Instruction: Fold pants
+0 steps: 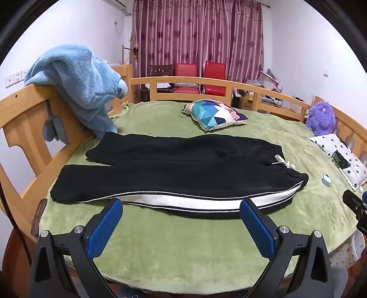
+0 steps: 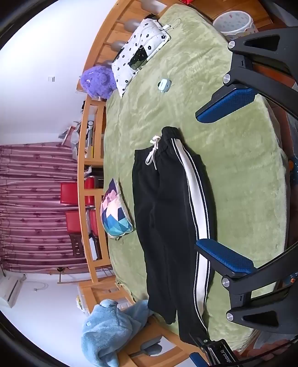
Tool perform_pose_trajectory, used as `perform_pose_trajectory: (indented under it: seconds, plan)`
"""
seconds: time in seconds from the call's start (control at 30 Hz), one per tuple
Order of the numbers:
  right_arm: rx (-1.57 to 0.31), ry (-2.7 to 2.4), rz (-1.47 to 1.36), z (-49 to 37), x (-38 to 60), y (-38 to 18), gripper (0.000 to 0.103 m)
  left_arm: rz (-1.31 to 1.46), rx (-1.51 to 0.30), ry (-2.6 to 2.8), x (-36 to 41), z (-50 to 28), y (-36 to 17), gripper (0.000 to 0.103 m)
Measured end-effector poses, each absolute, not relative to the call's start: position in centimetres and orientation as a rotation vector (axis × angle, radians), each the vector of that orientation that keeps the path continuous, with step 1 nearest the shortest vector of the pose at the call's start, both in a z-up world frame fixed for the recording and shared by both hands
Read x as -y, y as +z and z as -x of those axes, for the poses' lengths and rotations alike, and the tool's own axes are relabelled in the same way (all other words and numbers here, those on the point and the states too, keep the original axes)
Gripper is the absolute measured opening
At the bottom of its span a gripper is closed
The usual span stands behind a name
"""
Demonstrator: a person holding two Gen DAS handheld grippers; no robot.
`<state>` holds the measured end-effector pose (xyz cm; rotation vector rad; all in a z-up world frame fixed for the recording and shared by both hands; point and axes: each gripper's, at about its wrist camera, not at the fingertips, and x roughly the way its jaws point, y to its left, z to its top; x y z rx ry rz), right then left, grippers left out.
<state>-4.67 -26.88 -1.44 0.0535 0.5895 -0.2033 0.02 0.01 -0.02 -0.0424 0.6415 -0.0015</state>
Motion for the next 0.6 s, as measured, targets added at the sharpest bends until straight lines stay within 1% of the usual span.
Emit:
perform_pose_trajectory:
  seconds: [0.2,0.6]
  plan:
    - [-0.596,-0.202,-0.050,4.74,26.81,-1.53,0.100,0.022,-0.639,-0.009,-0.89,0.17,0.41,0.103]
    - [-0.607,-0.203,-0.056,4.23,26.92,-1.59,0.100,0.027,-0.615,0.007,-0.10,0.74,0.59,0.103]
